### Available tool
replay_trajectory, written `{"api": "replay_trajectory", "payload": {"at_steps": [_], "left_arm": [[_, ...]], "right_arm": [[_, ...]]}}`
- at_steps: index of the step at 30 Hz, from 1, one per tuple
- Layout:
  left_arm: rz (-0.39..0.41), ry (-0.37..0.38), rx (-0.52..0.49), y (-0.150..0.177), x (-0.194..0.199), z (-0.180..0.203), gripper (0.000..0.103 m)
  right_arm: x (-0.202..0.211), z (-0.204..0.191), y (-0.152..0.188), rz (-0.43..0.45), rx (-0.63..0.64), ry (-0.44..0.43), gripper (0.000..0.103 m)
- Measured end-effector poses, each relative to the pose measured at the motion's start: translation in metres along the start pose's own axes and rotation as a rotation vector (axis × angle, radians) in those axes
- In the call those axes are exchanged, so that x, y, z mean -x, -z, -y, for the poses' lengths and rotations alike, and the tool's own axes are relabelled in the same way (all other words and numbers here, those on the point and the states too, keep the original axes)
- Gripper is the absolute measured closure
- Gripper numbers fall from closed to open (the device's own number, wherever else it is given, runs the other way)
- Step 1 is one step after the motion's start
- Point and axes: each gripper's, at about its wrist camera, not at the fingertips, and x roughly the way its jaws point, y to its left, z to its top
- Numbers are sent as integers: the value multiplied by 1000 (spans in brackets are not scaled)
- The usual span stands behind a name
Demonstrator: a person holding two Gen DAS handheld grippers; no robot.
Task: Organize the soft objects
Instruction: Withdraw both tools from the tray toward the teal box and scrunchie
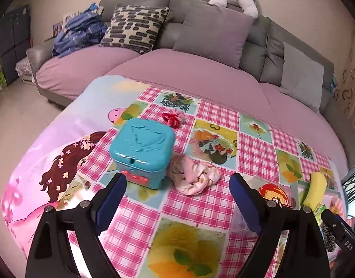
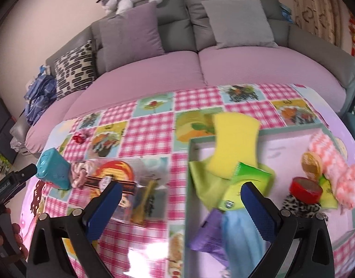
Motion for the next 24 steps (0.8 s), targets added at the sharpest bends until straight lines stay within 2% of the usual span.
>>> {"api": "replay_trajectory", "payload": {"at_steps": [2, 4, 6, 8, 11, 17, 24], "left_arm": [[-16, 19, 9, -5, -2, -12, 12], [-18, 25, -1, -9, 0, -21, 4], [-4, 23, -13, -13, 5, -30, 1], [10, 21, -13, -18, 10, -40, 1], [-4, 49, -5, -28, 12, -55, 1], [-40, 59, -19, -54, 14, -80, 1], [-45, 31, -16, -81, 12, -111, 1]], "right_arm": [[0, -9, -2, 1, 11, -5, 0], [-1, -20, -3, -5, 21, -17, 0], [-2, -34, -7, -16, 43, -28, 0], [-2, -47, -11, -20, 79, -33, 0], [-2, -75, -22, -34, 162, -45, 0], [1, -134, -42, -31, 369, -73, 0], [-10, -177, -60, -77, 517, -123, 0]]}}
